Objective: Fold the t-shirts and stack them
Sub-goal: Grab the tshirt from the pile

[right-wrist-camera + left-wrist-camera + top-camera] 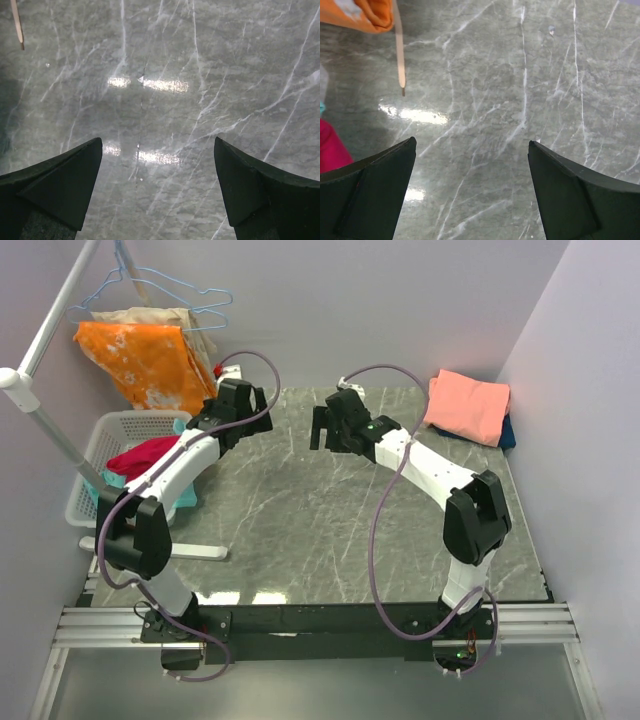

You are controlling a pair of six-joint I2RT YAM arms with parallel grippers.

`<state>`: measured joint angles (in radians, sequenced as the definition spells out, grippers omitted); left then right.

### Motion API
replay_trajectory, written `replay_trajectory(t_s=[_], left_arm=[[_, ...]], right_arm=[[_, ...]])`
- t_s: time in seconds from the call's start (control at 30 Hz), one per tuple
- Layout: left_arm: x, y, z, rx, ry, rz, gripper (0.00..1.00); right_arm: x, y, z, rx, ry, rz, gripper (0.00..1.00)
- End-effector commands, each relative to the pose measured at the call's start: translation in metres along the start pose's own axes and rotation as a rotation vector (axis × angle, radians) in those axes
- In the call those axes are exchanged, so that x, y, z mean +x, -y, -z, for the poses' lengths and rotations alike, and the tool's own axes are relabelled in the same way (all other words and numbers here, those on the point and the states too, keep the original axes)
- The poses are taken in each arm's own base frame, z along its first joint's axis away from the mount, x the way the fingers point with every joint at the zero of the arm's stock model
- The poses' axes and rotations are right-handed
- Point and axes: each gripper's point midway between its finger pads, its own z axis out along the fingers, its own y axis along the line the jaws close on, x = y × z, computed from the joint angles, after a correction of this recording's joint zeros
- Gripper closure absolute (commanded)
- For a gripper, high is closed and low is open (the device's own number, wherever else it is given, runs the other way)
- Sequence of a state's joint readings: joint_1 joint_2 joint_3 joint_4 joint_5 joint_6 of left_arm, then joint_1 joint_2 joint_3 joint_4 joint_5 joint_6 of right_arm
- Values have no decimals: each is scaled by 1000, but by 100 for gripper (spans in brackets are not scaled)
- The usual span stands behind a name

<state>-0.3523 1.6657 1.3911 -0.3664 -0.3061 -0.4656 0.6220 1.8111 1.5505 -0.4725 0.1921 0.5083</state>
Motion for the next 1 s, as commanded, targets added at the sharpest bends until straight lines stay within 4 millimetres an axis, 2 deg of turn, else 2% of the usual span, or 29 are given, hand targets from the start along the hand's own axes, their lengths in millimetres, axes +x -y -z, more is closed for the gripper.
replay_trajectory(t_s=[0.0, 0.13, 0.3, 0.43, 0.47, 0.5, 0.57, 0.67, 0.77, 0.97], left_arm=[[-25, -8, 22, -42, 79, 36, 1], [-28, -24, 24, -139, 83, 40, 0], [-38, -33, 33, -193, 113, 42, 1], [-48, -35, 43, -211, 112, 47, 1], [-43, -40, 47, -237, 79, 42, 1], [-50, -39, 52, -236, 86, 47, 1], [-51, -46, 57, -273, 85, 40, 1], [-48, -70, 64, -378, 83, 81, 1], [-34, -98, 61, -473, 27, 132, 2], [-14, -121, 56, -566, -3, 116, 3]], right_arm=[[-18, -12, 7, -26, 37, -5, 2], [-18, -14, 5, -32, 32, -5, 2], [-16, -15, 4, -38, 27, -8, 2], [-14, -14, 4, -33, 14, -8, 3], [-13, -14, 4, -32, 13, -8, 3], [-13, -14, 4, -34, 15, -14, 3], [-11, -15, 4, -43, 11, -19, 3], [-6, -14, 2, -43, -3, -24, 3], [-2, -15, 0, -49, -14, -25, 3], [1, -21, -7, -66, -42, -22, 3]])
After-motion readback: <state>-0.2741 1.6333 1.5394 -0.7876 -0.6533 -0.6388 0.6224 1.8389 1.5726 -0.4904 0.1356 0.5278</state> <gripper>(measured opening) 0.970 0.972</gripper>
